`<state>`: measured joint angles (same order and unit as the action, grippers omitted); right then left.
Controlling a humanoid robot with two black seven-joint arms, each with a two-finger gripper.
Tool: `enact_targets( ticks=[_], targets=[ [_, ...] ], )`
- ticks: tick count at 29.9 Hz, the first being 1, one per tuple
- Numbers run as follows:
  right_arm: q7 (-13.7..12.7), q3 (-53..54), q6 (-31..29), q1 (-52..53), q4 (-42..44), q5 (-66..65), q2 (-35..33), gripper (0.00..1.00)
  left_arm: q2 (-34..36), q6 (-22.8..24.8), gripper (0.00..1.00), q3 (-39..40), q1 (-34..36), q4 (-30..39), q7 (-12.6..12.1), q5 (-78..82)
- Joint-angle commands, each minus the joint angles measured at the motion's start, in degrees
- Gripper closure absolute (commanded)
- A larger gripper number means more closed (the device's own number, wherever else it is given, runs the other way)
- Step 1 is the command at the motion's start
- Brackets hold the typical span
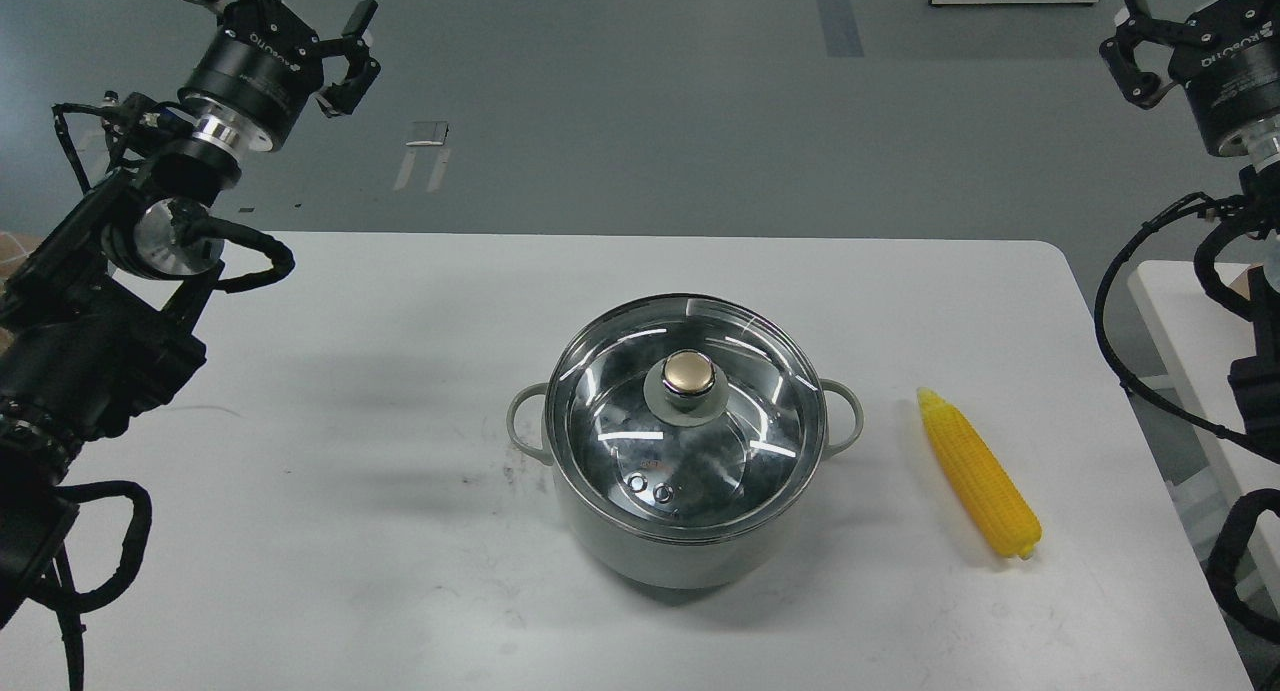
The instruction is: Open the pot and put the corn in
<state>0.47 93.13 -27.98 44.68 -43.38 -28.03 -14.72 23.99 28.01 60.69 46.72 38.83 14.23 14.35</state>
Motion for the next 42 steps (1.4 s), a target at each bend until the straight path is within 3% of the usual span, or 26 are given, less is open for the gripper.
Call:
enact_targets(
  ticks=[1, 28, 31, 36, 42],
  targets=[
    [-0.1, -0.5, 0.0, 0.2, -0.7, 0.9, -0.1, 0.00, 0.1, 0.0, 0.02, 0.6, -0.2, 0.0, 0.0, 0.1],
    [-0.2, -2.1, 0.0, -0.1, -0.7, 1.5, -4.2, 0.00, 0.8, 0.0, 0.02, 1.6, -0.9, 1.1, 0.8, -0.3],
    [-0.2, -2.1, 0.0, -0.4, -1.2, 1.6, -4.9, 0.00, 3.9, 0.0, 0.03, 0.9, -4.0, 5.1, 0.8, 0.1],
    [-0.1, -2.1, 0.0, -1.1, -3.1, 1.6, -5.0, 0.00, 10.7, 0.0, 0.03, 0.6, -10.9, 19.5, 0.7, 4.0],
    [0.1, -2.0, 0.0, -3.1, -4.3, 1.6, -5.0, 0.00, 14.9, 0.0, 0.05, 1.8, -14.6, 34.0, 0.8, 27.4]
  ],
)
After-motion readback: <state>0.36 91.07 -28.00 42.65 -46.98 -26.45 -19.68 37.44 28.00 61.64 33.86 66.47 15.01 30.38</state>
